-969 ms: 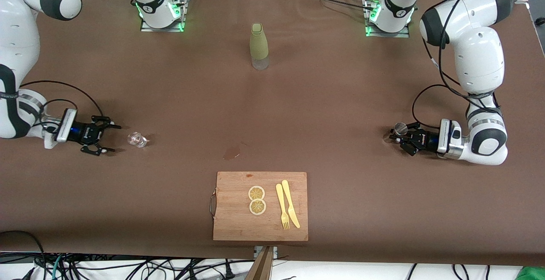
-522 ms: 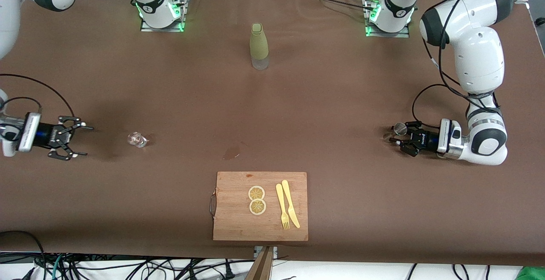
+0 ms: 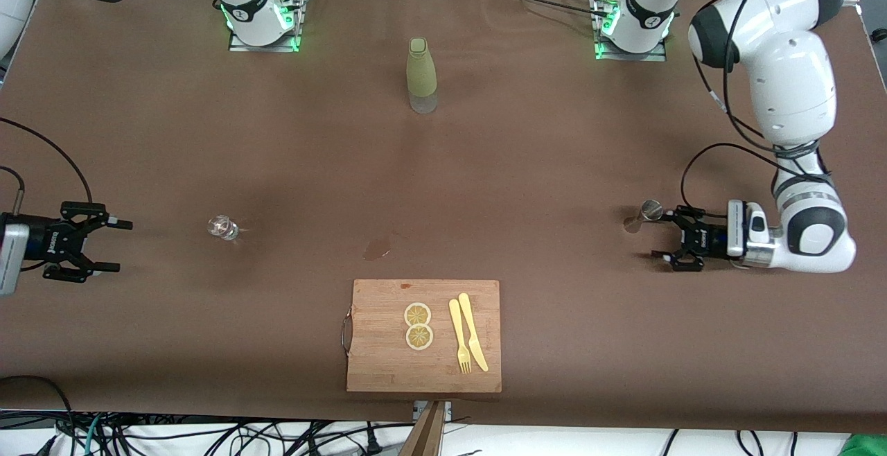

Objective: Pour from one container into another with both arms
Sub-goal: 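Lower the jigger onto the table and open the left gripper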

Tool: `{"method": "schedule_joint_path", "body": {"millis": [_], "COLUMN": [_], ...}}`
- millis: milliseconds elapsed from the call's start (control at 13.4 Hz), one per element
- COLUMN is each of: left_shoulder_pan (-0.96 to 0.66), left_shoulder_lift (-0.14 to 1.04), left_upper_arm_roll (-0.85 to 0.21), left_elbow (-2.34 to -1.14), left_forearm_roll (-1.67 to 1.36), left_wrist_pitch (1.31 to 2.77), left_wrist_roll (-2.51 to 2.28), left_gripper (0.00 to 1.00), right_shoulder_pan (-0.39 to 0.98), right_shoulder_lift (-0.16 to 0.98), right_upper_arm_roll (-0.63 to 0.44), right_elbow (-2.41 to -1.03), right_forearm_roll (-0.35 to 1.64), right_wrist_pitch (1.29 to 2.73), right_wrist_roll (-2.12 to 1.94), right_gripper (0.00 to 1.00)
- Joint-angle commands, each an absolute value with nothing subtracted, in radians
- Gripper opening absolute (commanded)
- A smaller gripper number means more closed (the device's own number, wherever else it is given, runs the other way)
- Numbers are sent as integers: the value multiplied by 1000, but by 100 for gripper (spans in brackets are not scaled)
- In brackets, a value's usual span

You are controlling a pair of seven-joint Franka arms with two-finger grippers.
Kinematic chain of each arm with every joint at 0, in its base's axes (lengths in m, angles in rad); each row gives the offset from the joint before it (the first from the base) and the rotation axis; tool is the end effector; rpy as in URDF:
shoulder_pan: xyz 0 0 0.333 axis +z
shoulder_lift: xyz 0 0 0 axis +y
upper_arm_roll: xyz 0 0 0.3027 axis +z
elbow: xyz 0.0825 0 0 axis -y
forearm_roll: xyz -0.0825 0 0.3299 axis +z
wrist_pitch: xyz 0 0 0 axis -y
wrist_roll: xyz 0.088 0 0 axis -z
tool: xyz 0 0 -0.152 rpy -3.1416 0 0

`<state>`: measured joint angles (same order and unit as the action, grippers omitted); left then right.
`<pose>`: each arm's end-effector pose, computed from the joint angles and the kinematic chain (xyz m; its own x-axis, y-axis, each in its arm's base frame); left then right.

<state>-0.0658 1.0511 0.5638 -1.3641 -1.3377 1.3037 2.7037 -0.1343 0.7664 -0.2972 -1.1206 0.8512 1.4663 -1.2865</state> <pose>0.5999 0.0563 0.1429 -0.2186 -0.3809 0.8984 -0.9663 0.2127 -0.1450 0.6467 -0.1052 0.3363 0.7038 0.5527 0.4464 0.7078 -0.4909 -0.5080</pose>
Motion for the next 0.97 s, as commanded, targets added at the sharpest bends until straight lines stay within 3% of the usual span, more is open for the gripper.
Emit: {"method": "schedule_joint_path", "body": {"millis": [0,447,895], "left_shoulder_pan": [-77,-71,-95], "left_shoulder_lift": [901,633,372], "left_upper_arm_roll": [535,505,451], "left_elbow": [-1446,-1528,-1564], "left_forearm_roll": [-1220,-923,-608], "left_wrist_pitch": [1496,1675,1684], "left_wrist_roll": [2726,2564,2000], "left_gripper": [100,100,100], "right_shoulder_pan": [-66,20,20], "right_shoulder_lift": [695,522,338], "right_upper_arm_roll": [-292,-269,-190], "right_elbow": [-1103,-1132,-1244], "right_forearm_roll": [705,422,189], "right_wrist_pitch": [1465,1418,1292], "right_wrist_roll": [-989,-519,-169], "right_gripper": [100,100,100]}}
